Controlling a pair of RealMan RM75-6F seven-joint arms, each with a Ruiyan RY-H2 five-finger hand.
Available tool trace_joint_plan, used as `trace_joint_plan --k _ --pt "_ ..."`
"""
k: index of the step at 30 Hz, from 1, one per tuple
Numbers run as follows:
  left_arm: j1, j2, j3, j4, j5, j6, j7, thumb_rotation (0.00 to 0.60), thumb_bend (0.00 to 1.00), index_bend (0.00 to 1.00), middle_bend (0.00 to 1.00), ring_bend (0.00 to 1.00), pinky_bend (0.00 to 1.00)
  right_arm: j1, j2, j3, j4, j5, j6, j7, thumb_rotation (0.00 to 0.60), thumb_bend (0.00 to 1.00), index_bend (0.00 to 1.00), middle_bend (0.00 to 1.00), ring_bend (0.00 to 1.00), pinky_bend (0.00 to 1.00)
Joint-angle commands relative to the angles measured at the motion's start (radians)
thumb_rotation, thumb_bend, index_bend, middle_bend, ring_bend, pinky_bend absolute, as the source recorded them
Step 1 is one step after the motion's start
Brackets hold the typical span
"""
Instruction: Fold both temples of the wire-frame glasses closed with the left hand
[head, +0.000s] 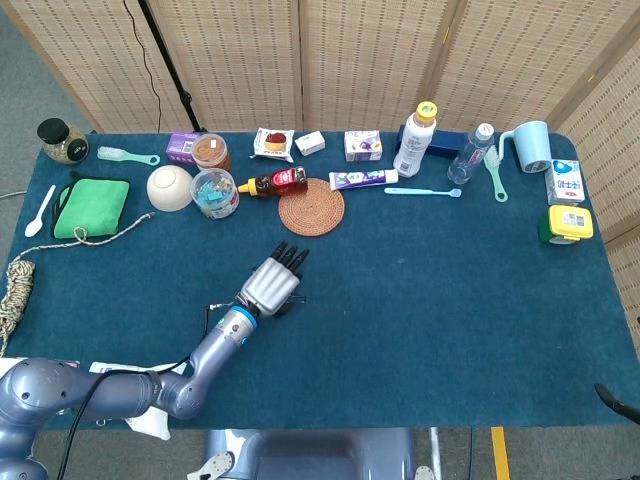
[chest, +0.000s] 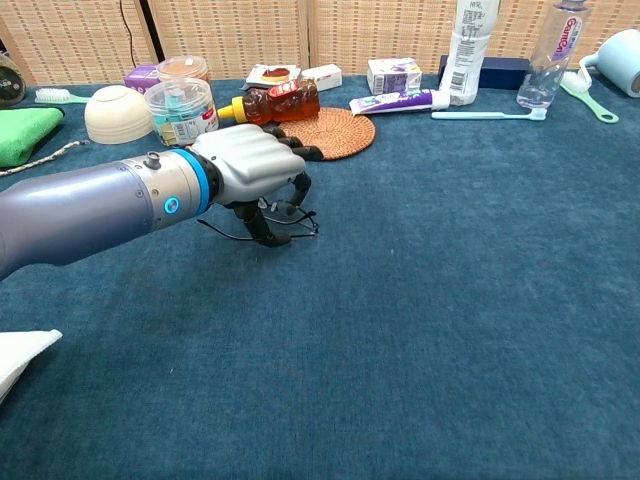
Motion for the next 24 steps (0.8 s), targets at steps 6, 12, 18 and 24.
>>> trace_joint_plan --k 6,12,18,24 --pt "0.006 0.001 -0.004 -0.008 0.006 0.0 0.003 0.424 0.31 0.46 0.0 0.0 0.0 -0.003 0.001 0.0 -0.002 -0.001 0.005 0.001 0.6 0.0 0.15 0.0 0.0 0.0" --pt "0.01 0.001 -0.004 -0.016 0.009 0.004 0.011 0.456 0.33 0.48 0.0 0.0 0.0 -0.006 0.003 0.0 -0.002 -0.001 0.009 0.005 0.6 0.0 0.15 0.0 0.0 0.0" --pt "0.015 0.001 -0.009 -0.026 0.013 0.01 0.014 0.481 0.34 0.53 0.0 0.0 0.0 -0.008 0.005 0.001 -0.001 -0.003 0.013 0.007 0.6 0.0 0.15 0.0 0.0 0.0" --pt "0.023 0.008 -0.002 -0.044 0.021 0.015 0.021 0.489 0.35 0.55 0.0 0.0 0.0 -0.01 0.005 0.0 0.001 -0.003 0.014 0.011 0.6 0.0 0.15 0.0 0.0 0.0"
